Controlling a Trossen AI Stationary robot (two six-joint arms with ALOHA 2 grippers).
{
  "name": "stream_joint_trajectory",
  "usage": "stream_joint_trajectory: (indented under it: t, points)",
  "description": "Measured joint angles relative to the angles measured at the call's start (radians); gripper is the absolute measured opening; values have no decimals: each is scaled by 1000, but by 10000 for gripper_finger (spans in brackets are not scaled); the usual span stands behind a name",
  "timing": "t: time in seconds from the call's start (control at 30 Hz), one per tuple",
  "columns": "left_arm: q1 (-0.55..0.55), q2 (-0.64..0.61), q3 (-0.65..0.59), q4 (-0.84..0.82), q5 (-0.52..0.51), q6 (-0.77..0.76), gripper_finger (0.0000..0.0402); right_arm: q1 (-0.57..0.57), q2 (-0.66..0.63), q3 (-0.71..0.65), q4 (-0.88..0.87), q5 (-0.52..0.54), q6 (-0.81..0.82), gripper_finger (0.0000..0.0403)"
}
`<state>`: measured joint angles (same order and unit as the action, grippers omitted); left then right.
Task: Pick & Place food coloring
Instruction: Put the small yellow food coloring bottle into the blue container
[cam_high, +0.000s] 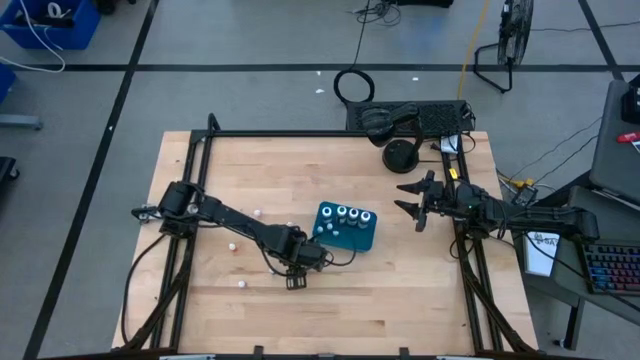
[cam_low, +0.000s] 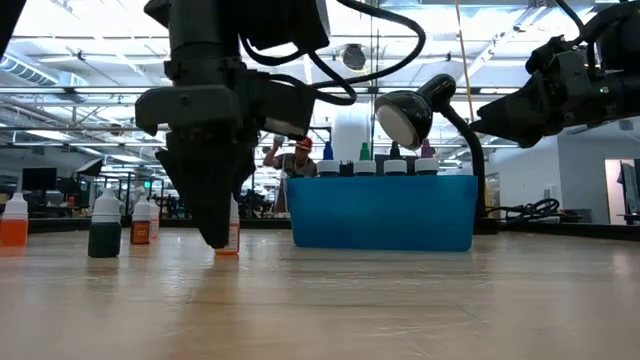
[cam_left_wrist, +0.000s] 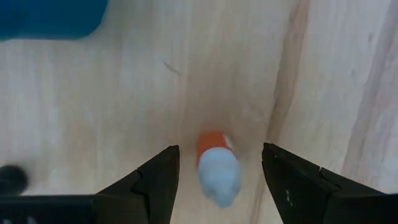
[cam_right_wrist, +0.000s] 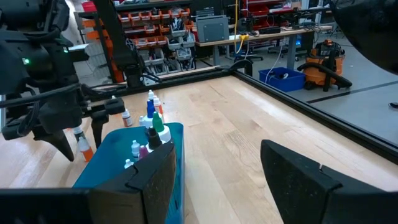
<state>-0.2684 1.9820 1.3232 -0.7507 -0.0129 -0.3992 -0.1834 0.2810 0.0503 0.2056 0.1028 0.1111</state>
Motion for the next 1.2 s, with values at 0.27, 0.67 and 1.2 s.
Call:
stream_joint_trajectory:
  t: [0.27,0.67,1.2]
  points:
    - [6,0,-16,37,9,24,230,0,0,0,0,0,0,224]
    - [6,0,-16,53,-15,38,230,0,0,0,0,0,0,224]
    - [58,0,78,-106,-15,84,230,0,0,0,0,0,0,224]
